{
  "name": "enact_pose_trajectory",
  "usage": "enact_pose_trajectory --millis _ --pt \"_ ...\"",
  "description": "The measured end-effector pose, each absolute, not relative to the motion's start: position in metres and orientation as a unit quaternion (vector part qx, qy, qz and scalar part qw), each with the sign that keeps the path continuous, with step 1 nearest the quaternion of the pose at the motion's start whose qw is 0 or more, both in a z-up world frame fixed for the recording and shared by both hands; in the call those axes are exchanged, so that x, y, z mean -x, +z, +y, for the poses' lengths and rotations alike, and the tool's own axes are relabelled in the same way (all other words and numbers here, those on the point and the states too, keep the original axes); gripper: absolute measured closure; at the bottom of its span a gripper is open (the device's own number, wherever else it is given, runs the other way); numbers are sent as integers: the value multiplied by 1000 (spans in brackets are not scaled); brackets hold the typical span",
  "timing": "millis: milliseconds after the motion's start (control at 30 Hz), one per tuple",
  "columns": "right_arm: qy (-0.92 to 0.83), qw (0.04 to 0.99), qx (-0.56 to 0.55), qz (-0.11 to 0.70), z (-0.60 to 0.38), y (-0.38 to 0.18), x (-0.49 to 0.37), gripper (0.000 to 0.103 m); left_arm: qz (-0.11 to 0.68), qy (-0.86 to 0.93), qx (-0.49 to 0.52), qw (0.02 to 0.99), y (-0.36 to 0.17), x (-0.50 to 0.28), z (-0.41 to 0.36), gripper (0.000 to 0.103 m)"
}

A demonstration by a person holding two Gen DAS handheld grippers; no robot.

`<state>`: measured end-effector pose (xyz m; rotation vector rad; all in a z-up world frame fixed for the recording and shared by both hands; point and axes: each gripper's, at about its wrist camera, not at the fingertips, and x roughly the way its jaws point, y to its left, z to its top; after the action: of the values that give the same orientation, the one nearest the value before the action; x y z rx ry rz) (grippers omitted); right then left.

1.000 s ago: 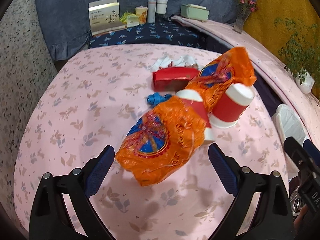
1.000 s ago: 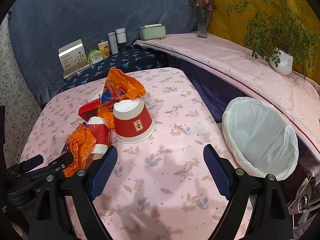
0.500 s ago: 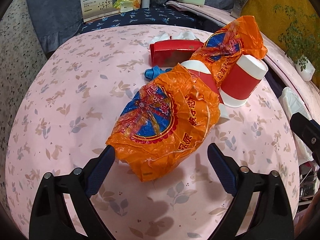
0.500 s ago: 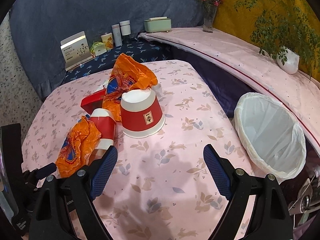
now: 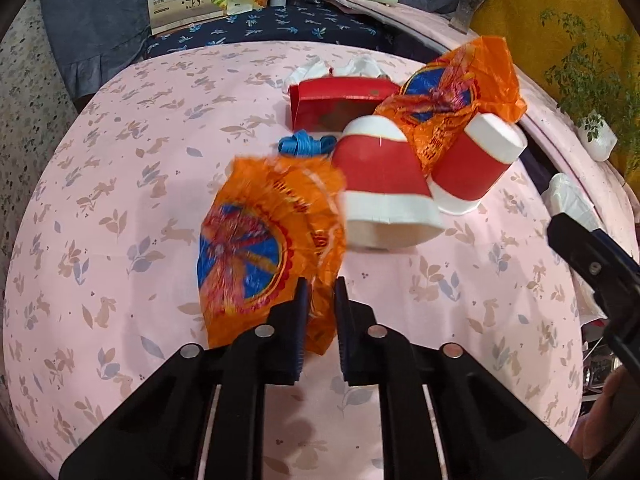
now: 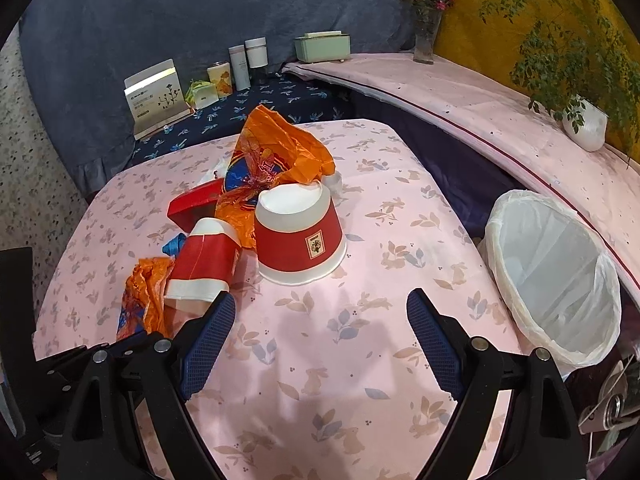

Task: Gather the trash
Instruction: 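Grasp an orange plastic bag with the left tool while the right tool grasps the other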

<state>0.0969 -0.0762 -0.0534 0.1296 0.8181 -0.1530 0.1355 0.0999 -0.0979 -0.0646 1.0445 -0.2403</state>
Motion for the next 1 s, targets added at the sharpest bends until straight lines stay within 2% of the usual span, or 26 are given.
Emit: enact_pose_trajectory --millis 500,733,867,933,1000 --pt "-74 920 -88 376 -87 -24 -148 19 438 -136 56 887 -30 -161 101 99" --pt "-72 916 -80 385 -86 -27 -181 22 423 -144 58 893 -16 -183 93 100" --pt "-61 915 -79 391 -84 -31 -197 34 422 -146 61 893 -15 -194 93 100" --pt "-53 911 -91 398 -87 -35 -204 46 422 -146 61 893 -15 -196 94 100" --pt "-44 907 -104 407 -90 -39 -209 67 421 -144 61 893 -15 -200 94 100"
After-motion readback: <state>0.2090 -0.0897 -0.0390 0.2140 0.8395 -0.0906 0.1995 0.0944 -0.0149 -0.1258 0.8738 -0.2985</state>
